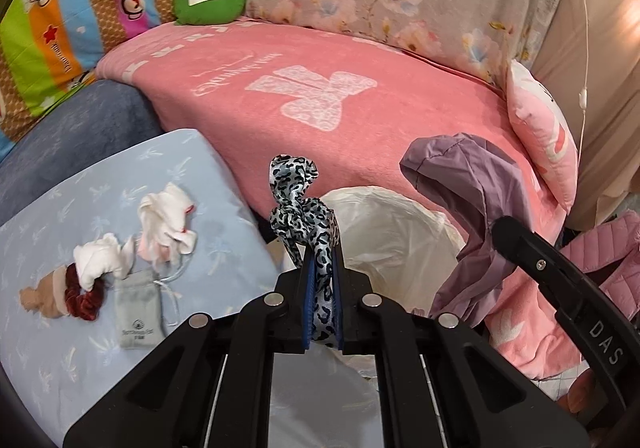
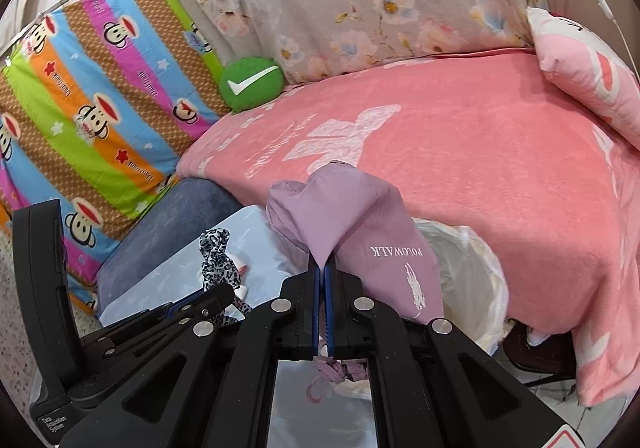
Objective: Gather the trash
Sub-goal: 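Carry both items over the wastebasket and open the left then right tool to drop them, then close the left tool on the beige sock while the right tool grasps the grey pouch, then carry the sock and pouch over the wastebasket and open both tools to drop them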
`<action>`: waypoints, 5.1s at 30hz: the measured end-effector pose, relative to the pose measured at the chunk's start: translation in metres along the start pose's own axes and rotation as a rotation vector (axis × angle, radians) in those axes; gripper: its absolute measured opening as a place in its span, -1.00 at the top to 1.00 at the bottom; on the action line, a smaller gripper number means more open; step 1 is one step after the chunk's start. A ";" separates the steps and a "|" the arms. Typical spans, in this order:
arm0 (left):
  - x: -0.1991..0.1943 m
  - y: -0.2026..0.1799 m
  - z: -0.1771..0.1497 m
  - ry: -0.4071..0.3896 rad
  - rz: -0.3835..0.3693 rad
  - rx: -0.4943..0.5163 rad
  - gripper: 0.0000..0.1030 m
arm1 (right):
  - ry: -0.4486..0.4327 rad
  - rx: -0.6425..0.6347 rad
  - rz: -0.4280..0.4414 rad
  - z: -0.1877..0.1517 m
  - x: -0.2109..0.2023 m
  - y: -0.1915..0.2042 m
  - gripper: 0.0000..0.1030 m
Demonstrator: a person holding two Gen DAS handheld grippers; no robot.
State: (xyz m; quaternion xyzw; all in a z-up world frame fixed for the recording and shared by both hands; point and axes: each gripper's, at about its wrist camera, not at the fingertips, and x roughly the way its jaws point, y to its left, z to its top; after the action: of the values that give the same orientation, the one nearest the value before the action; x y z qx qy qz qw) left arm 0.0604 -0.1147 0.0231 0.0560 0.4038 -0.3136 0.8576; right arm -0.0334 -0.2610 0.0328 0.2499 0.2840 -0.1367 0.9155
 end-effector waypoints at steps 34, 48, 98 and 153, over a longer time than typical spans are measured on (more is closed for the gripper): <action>0.020 0.003 0.012 0.004 0.021 -0.066 -0.34 | 0.022 0.018 -0.024 0.007 0.030 -0.009 0.68; 0.011 0.027 -0.003 0.001 0.054 -0.119 -0.34 | 0.065 -0.037 -0.001 -0.009 0.034 0.017 0.61; -0.028 0.257 -0.086 0.046 0.383 -0.495 -0.62 | 0.308 -0.304 0.126 -0.112 0.115 0.180 0.24; -0.056 0.238 -0.067 -0.041 0.284 -0.464 0.78 | 0.314 -0.315 0.185 -0.121 0.124 0.201 0.92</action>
State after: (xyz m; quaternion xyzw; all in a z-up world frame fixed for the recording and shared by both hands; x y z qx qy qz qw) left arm 0.1281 0.1260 -0.0181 -0.0921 0.4355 -0.0904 0.8909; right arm 0.0902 -0.0411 -0.0506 0.1472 0.4164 0.0344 0.8966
